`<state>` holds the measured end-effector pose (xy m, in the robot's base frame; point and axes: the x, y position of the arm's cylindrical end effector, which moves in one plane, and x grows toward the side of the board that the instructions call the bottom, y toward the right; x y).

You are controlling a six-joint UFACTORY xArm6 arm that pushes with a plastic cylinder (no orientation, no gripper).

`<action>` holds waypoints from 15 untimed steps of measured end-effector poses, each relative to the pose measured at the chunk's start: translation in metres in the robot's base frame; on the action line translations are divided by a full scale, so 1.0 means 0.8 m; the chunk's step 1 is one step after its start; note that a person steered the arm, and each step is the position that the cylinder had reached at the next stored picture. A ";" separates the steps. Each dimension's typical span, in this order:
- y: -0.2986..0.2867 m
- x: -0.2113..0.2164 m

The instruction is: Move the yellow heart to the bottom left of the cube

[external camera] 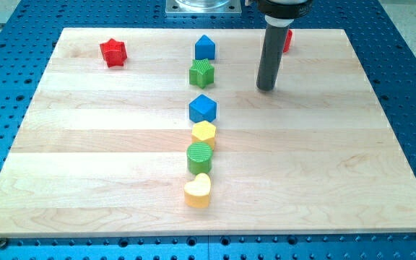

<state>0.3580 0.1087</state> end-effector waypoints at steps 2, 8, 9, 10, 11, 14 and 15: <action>0.001 0.001; 0.002 0.325; 0.002 0.325; -0.029 0.325; -0.076 0.322; -0.181 0.267; -0.228 0.228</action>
<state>0.5402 -0.0736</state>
